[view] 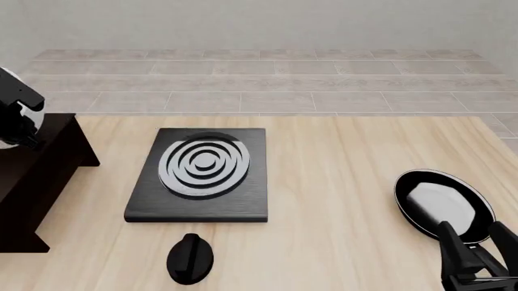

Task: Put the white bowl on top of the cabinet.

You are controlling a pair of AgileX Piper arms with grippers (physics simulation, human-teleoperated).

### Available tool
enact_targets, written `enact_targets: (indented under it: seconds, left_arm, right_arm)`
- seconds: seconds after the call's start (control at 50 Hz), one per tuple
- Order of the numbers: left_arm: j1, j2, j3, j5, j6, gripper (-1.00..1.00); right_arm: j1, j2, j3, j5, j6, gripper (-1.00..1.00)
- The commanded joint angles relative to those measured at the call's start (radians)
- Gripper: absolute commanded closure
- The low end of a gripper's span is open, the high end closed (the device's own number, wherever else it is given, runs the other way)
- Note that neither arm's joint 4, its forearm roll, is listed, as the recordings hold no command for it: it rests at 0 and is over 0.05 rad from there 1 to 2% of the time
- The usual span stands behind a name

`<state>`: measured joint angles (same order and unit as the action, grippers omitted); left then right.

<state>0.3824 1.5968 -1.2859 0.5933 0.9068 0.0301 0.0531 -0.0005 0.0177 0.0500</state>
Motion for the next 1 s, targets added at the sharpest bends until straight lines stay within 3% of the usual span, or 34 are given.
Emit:
enact_targets:
  seconds: [0.02, 0.3, 0.66, 0.68, 1.0]
  left_arm:
    - [0.046, -0.009, 0.050, -0.029, -0.003, 1.00]
    - [0.056, 0.013, 0.141, -0.095, 0.006, 1.00]
    - [0.047, 0.017, 0.116, -0.065, -0.018, 1.00]
    - [0.049, 0.018, 0.115, -0.065, -0.015, -1.00]
    - [0.047, -0.005, 0.080, -0.021, -0.011, -1.00]
  right_arm:
    - [-0.008, 0.002, 0.000, -0.002, -0.007, -1.00]
    - [-0.008, 0.004, 0.000, -0.001, -0.011, -1.00]
    - [-0.005, 0.006, 0.000, -0.001, -0.016, -1.00]
    - [-0.005, 0.007, 0.000, -0.002, -0.017, -1.00]
    - [-0.002, 0.008, 0.000, -0.001, -0.020, -1.00]
